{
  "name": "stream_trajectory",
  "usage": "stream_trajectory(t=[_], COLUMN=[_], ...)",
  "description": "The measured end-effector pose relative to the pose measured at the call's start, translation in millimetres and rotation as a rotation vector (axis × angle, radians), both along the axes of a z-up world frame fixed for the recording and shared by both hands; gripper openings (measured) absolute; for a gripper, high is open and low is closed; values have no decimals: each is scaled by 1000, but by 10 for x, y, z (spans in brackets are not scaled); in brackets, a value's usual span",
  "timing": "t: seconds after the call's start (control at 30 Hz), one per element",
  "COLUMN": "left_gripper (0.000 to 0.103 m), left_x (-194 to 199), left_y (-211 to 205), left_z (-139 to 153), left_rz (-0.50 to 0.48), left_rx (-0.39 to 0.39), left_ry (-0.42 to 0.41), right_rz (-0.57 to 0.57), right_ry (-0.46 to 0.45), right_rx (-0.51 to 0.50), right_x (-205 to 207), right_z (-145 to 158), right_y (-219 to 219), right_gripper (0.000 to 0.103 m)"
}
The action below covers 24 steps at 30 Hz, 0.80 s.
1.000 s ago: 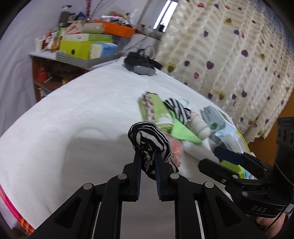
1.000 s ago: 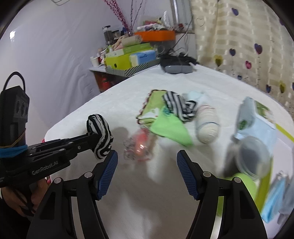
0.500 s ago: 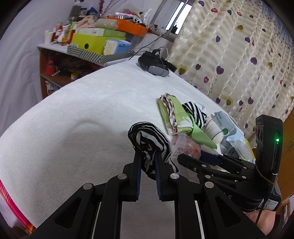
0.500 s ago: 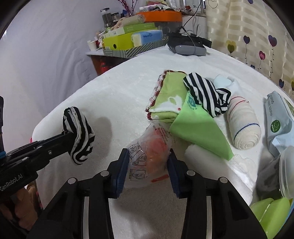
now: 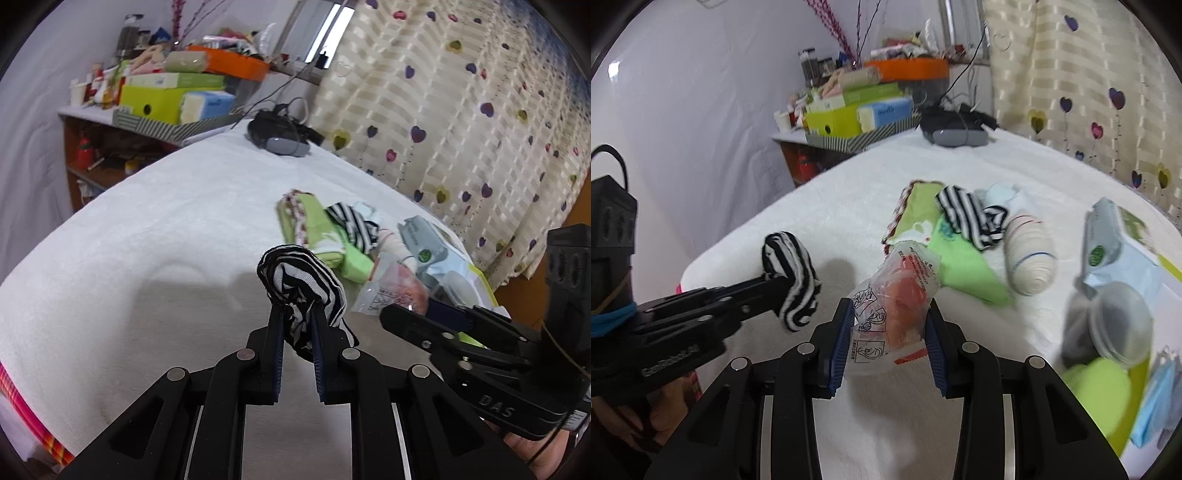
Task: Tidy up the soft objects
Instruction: 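Grasp the clear bag with orange contents with the right gripper while the left holds the sock, then carry striped sock and clear bag into the white box and release them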
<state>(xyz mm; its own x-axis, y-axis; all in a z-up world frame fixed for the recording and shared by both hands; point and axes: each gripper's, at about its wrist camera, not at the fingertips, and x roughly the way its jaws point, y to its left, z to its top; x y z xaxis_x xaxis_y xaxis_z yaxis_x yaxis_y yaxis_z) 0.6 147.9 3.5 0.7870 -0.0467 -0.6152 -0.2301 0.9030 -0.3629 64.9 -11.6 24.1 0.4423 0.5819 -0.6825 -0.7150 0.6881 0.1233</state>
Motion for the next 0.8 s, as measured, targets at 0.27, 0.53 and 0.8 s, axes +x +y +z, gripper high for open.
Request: stream_trajectory(t=[0.27, 0.53, 0.8], left_gripper=[13, 13, 13], left_x=[-6, 47, 114], left_y=[-385, -829, -1241], left_z=[214, 371, 454], left_rz=[-69, -163, -251], left_rx=[42, 73, 93], left_ry=[-39, -63, -73], right_rz=[-65, -146, -236], right_ry=[-53, -96, -116], right_rx=[57, 90, 120], right_x=[-147, -285, -330], right_z=[243, 388, 448], right_y=[-451, -896, -1352], right_gripper=[39, 39, 39])
